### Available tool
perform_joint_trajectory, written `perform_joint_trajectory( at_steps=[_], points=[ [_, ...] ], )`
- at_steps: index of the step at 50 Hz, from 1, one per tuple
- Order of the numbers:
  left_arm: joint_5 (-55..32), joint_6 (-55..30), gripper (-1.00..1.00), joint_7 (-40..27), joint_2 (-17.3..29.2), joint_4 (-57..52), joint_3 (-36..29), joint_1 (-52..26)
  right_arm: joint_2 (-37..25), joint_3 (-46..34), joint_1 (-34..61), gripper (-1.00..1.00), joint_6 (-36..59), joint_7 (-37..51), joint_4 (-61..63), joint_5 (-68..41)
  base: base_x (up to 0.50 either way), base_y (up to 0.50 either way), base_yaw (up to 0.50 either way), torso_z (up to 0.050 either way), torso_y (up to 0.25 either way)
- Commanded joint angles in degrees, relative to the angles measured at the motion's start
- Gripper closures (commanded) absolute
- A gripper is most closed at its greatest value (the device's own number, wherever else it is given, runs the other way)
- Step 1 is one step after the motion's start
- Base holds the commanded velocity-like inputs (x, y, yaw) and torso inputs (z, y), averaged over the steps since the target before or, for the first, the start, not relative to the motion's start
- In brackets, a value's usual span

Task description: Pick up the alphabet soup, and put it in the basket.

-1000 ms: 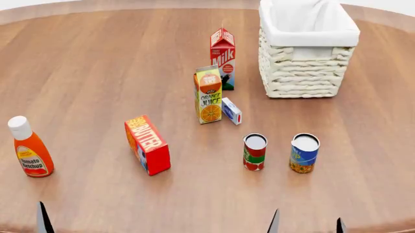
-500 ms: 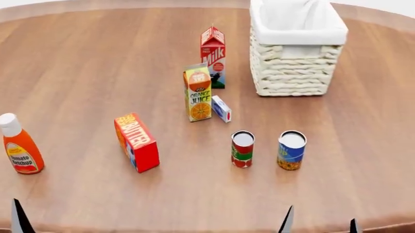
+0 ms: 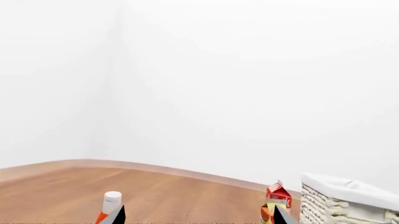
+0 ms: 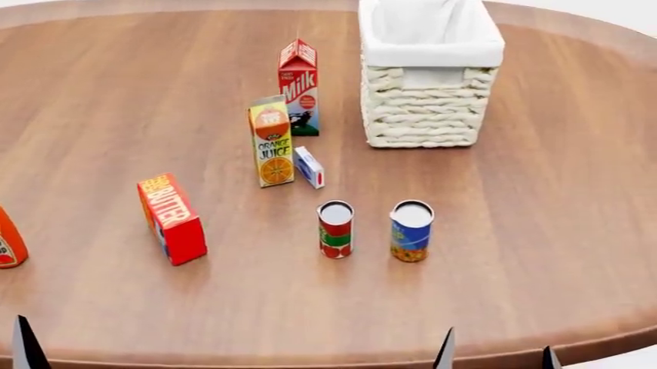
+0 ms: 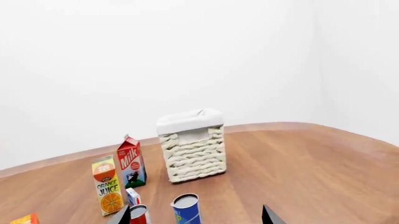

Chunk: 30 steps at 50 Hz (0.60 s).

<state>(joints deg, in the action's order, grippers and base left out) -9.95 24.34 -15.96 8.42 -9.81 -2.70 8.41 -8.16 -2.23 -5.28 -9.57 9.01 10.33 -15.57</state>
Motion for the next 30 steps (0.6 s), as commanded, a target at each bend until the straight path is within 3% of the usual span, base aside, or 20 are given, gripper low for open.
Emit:
perform_joint_trajectory(
  at_steps=[1, 30],
  points=[
    [-0.7, 0.0, -1.0, -0.3, 0.6, -0.7, -0.6, 0.4, -0.5, -0.7, 0.0, -1.0, -0.3, 0.4, -0.2, -0.1, 0.0, -0.33, 0.0, 0.0, 0.0],
    [-1.3, 1.1, -1.0, -1.2, 1.6, -0.2, -1.7, 0.4, -1.5, -1.9, 0.0, -1.0, -0.7, 1.5, -0.3, -0.7, 0.0, -0.33, 0.0, 0.0, 0.0]
  ],
)
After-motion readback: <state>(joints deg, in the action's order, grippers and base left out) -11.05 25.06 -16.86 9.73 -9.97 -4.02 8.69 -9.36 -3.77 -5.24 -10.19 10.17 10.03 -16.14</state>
